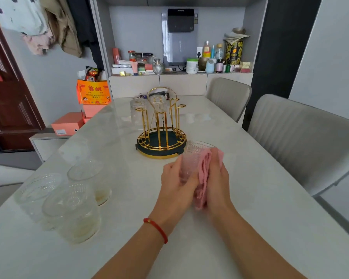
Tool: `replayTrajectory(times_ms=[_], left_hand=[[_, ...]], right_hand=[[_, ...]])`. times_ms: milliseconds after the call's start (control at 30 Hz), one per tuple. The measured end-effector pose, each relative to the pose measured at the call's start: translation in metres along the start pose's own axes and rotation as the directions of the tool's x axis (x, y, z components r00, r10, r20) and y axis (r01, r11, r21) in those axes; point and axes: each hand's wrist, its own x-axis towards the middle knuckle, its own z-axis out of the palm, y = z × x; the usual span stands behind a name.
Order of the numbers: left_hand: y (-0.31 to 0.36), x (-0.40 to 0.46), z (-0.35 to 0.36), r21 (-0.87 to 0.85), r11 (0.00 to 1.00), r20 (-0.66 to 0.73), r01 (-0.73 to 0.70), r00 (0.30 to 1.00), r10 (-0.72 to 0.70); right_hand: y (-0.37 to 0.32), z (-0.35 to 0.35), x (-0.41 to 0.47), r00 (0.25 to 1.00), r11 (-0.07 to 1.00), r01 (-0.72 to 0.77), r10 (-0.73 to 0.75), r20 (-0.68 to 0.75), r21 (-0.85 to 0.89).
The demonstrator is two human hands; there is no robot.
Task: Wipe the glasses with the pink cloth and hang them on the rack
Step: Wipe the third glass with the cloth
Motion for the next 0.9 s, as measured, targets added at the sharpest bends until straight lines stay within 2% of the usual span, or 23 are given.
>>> replayTrajectory(times_ms=[100, 200, 267, 333, 433, 533, 600, 667, 733, 800, 900], left_hand=[[-0.004, -0.014, 0.001, -0.119, 0.99, -0.004, 0.072, 0.997, -0.073], [-0.009, -0.015, -0.006, -0.052, 0.997, 0.004, 0.063, 0.998, -0.063], [-0.009, -0.012, -0.014, 0.0, 0.999, 0.002, 0.033, 0.999, -0.033], [-0.008, -0.009, -0.02, -0.049, 0.997, 0.04, 0.056, 0.998, -0.054], [-0.007, -0.008, -0.027, -0.257, 0.954, 0.177, 0.156, 0.978, -0.112], [-0.003, -0.009, -0.035, -0.345, 0.907, 0.262, 0.24, 0.953, -0.152], [0.002, -0.012, -0.03, -0.376, 0.89, 0.251, 0.259, 0.953, -0.171], [0.002, -0.017, -0.014, -0.316, 0.924, 0.117, 0.214, 0.976, -0.186], [0.003, -0.025, 0.002, -0.179, 0.969, -0.023, 0.168, 0.984, -0.175], [0.001, -0.03, 0.009, -0.066, 0.996, -0.034, 0.058, 0.998, -0.06], [0.0, -0.028, 0.001, -0.046, 0.996, 0.015, -0.073, 0.997, 0.074]], right_hand=[[0.004, 0.001, -0.004, 0.999, 0.998, 0.018, -0.017, -0.028, 0.052], [0.005, 0.005, -0.009, 0.997, 0.999, 0.014, -0.011, -0.079, 0.034], [0.003, 0.006, -0.009, 0.993, 0.998, -0.041, 0.046, -0.112, 0.041], [0.0, 0.004, -0.006, 0.978, 0.99, -0.137, 0.141, -0.154, 0.038], [-0.005, -0.001, -0.006, 0.962, 0.965, -0.257, 0.261, -0.079, 0.059], [-0.007, -0.011, -0.003, 0.953, 0.951, -0.302, 0.302, -0.001, 0.07], [-0.008, -0.013, -0.003, 0.948, 0.941, -0.319, 0.316, 0.043, 0.113], [-0.005, -0.009, -0.003, 0.962, 0.955, -0.269, 0.272, -0.003, 0.127], [0.0, -0.003, -0.006, 0.976, 0.977, -0.176, 0.19, -0.108, 0.123], [0.006, 0.0, -0.008, 0.984, 0.992, -0.086, 0.1, -0.145, 0.097], [0.004, -0.005, -0.013, 0.99, 0.983, -0.103, 0.116, -0.078, 0.15]])
